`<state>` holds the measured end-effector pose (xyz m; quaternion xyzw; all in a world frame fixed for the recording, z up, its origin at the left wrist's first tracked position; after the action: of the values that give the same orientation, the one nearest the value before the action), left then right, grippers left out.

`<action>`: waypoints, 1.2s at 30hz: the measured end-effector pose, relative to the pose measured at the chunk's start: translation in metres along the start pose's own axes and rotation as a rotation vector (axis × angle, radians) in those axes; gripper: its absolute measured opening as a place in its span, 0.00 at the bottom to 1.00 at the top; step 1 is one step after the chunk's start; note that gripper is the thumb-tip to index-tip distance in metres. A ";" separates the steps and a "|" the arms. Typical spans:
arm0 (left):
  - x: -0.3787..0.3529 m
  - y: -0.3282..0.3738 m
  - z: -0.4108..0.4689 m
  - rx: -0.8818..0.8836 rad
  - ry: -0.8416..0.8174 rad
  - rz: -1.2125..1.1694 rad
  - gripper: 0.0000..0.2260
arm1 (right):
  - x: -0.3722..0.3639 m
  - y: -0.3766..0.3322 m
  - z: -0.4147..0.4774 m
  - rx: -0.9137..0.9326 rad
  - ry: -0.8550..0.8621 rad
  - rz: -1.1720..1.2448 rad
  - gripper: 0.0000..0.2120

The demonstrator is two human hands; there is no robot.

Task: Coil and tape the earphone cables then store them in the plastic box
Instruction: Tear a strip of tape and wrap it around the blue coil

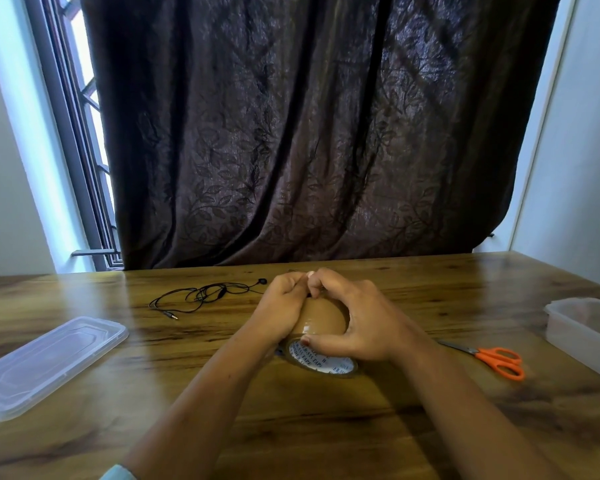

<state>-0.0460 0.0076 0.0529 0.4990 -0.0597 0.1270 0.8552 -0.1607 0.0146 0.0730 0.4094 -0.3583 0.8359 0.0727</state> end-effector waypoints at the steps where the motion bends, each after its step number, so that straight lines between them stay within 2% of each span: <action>1: 0.000 0.000 0.000 0.006 -0.001 -0.006 0.16 | 0.000 0.000 0.000 0.001 -0.004 -0.004 0.20; 19: -0.001 0.002 -0.002 0.017 -0.003 -0.052 0.19 | 0.000 0.002 -0.002 0.042 0.103 -0.067 0.19; 36: 0.000 -0.004 0.001 0.036 0.007 -0.044 0.18 | 0.001 0.002 -0.002 0.040 0.104 -0.067 0.20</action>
<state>-0.0453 0.0052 0.0500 0.5151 -0.0434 0.1112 0.8488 -0.1633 0.0138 0.0719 0.3783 -0.3235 0.8602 0.1110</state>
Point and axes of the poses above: each hand's wrist, its own z-axis towards the middle knuckle, its own x-axis out of the back of the hand, y = z × x, the point moved 6 cm from there along z, towards the middle knuckle, and after that the axes turned 12 degrees about -x, right-handed, at the moved point
